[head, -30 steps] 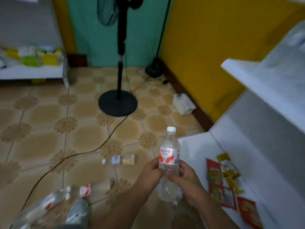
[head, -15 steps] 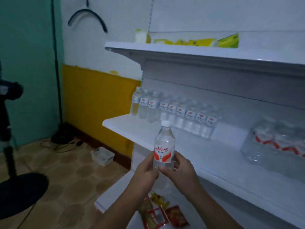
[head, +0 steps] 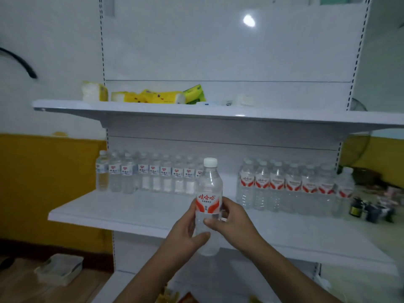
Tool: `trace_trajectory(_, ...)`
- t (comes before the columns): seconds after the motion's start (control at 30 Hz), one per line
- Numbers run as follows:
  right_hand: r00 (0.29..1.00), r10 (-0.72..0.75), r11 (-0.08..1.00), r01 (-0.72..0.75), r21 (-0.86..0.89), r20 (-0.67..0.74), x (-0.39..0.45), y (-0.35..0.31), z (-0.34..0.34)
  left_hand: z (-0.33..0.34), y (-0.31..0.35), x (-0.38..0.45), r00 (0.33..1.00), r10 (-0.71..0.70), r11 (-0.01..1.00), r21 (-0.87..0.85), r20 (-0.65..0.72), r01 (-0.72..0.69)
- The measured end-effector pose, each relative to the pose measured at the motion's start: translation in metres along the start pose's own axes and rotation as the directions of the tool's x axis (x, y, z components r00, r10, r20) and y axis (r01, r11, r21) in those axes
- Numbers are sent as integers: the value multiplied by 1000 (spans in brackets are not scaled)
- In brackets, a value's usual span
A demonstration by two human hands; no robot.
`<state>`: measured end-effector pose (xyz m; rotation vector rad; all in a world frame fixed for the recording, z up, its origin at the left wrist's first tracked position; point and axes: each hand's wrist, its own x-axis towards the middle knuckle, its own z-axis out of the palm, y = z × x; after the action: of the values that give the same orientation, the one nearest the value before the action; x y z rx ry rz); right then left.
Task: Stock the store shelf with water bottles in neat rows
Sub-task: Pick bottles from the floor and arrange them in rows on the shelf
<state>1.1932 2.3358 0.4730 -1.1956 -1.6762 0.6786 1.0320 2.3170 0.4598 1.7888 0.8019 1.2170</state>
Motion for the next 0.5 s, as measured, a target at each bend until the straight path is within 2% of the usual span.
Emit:
trace_trajectory(0.17,1000,-10,1000,10,-12,7,13,-4,16,-13,-7,4,998,-15,999,27,-56,16)
trace_trajectory(0.5,982,-46,999,46,6,186,101,-6,107,-110,-42,24,976,-97,985,120,-195,122)
